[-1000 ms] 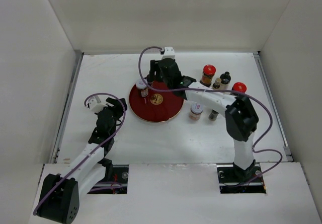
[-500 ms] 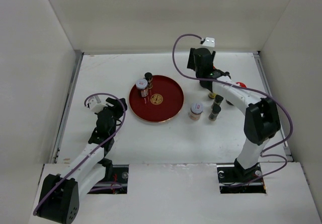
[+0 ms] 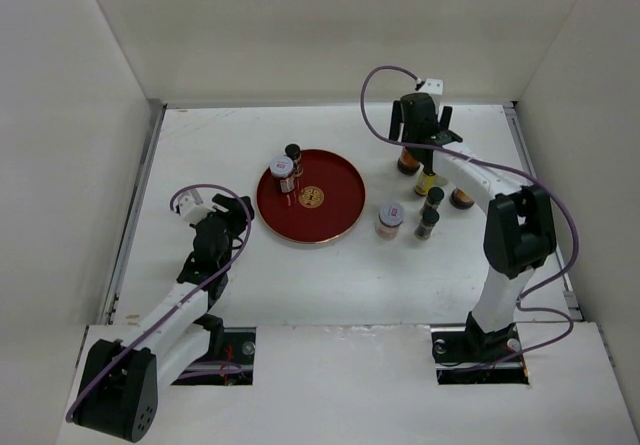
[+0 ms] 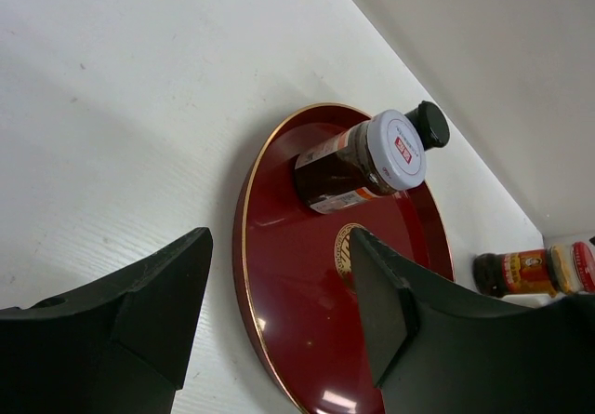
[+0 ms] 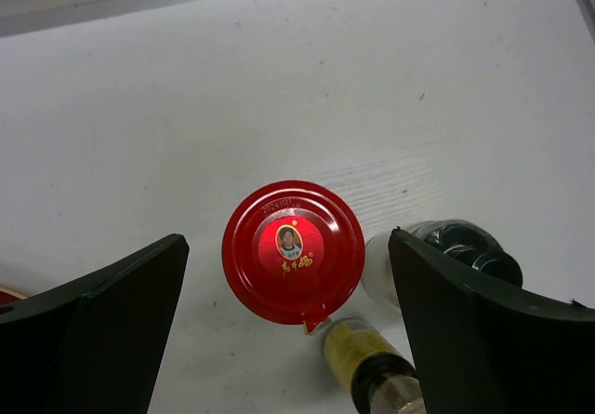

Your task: Organize the condiment bottles

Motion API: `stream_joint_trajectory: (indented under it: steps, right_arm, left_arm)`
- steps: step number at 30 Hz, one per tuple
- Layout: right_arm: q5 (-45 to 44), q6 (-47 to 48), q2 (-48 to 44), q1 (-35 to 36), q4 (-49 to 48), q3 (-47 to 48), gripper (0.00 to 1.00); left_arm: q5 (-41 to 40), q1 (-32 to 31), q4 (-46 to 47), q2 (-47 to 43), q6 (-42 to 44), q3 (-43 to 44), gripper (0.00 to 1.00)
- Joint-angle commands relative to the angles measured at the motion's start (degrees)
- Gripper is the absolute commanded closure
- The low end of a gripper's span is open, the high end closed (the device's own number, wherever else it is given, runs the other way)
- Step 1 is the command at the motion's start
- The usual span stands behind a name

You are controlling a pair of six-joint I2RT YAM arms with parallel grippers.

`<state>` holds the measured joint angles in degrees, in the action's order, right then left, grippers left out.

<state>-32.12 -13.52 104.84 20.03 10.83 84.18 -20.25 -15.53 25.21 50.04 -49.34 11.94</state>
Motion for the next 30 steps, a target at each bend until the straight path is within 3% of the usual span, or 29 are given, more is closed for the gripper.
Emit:
stream_joint_trajectory:
  steps: [1, 8, 20, 25, 30]
  right_arm:
    - [3.11, -0.98, 0.98, -1.18, 0.95, 2.39, 0.04]
    - [8.82, -3.00, 2.04, -3.73, 0.77, 2.57, 0.11]
    - [11.20, -2.74, 4.67, -3.64, 2.35, 5.02, 0.25]
    - [10.76, -3.09, 3.89, -3.64, 1.57, 5.20, 0.45]
    - [9.89, -3.09, -1.55, -2.24, -6.95, 3.01, 0.52]
  left_arm:
    - [0.56, -0.07, 3.44, 0.06, -0.40, -0.26, 0.41]
    - [0.65, 0.02, 3.26, -0.55, -0.40, -0.26, 0.41]
    - [0.39, 0.11, 2.91, -0.73, -0.32, -0.34, 0.41]
    - [0.12, -0.07, 3.09, -0.56, -0.23, -0.34, 0.41]
    - [-0.05, 0.11, 3.35, -1.18, -0.05, -0.52, 0.41]
